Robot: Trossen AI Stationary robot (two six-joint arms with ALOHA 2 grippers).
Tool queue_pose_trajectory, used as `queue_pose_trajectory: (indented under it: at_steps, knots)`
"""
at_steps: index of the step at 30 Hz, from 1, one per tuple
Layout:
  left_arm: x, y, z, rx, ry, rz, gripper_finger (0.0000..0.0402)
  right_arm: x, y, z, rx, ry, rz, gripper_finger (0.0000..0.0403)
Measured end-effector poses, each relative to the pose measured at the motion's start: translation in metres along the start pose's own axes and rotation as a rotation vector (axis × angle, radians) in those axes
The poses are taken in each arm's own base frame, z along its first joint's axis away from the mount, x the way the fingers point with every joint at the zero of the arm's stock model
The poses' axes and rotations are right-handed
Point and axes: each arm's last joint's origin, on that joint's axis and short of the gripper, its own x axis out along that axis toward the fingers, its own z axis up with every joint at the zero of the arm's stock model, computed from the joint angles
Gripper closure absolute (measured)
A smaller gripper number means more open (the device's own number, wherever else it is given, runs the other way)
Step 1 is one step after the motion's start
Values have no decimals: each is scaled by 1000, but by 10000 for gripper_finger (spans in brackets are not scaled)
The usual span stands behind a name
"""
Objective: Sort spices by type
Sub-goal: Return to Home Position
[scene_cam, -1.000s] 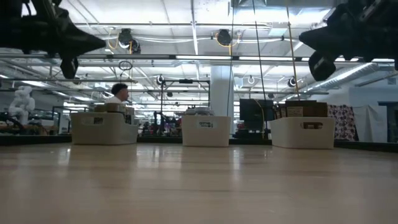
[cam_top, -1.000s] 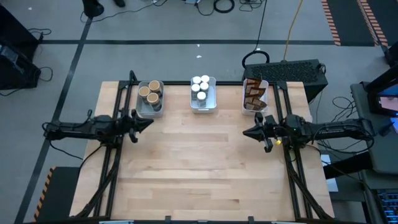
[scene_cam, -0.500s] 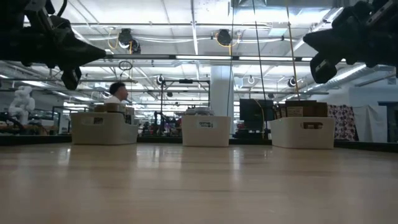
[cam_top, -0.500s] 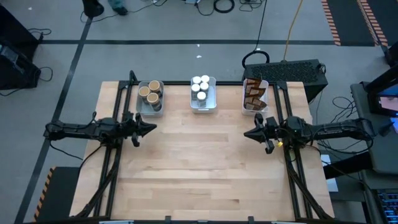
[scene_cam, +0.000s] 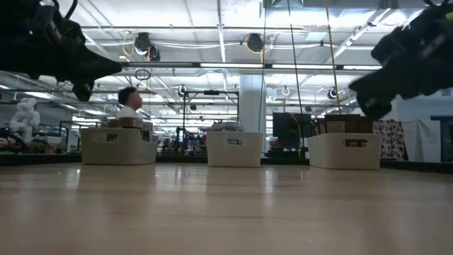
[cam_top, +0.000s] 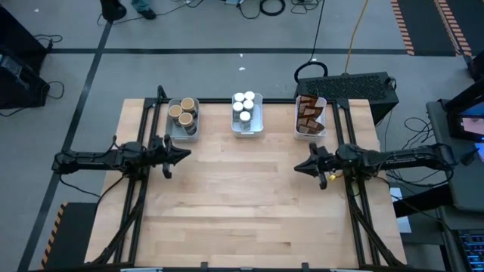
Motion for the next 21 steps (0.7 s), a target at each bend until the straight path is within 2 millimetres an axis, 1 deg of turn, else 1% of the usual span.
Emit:
queue_pose_trajectory:
  at_steps: [3,7,15,21]
  knots:
    - [0,0,0,27,0,1,397,0,-2,-5,21,56,-21,403]
    - [0,0,0,48,-3,7,397,-1,-4,-9,15,83,-54,403]
    - [0,0,0,43,-3,9,396,-2,-7,-19,-66,198,-88,403]
    - [0,0,0,42,-3,10,396,-3,-9,-22,-163,226,-95,403]
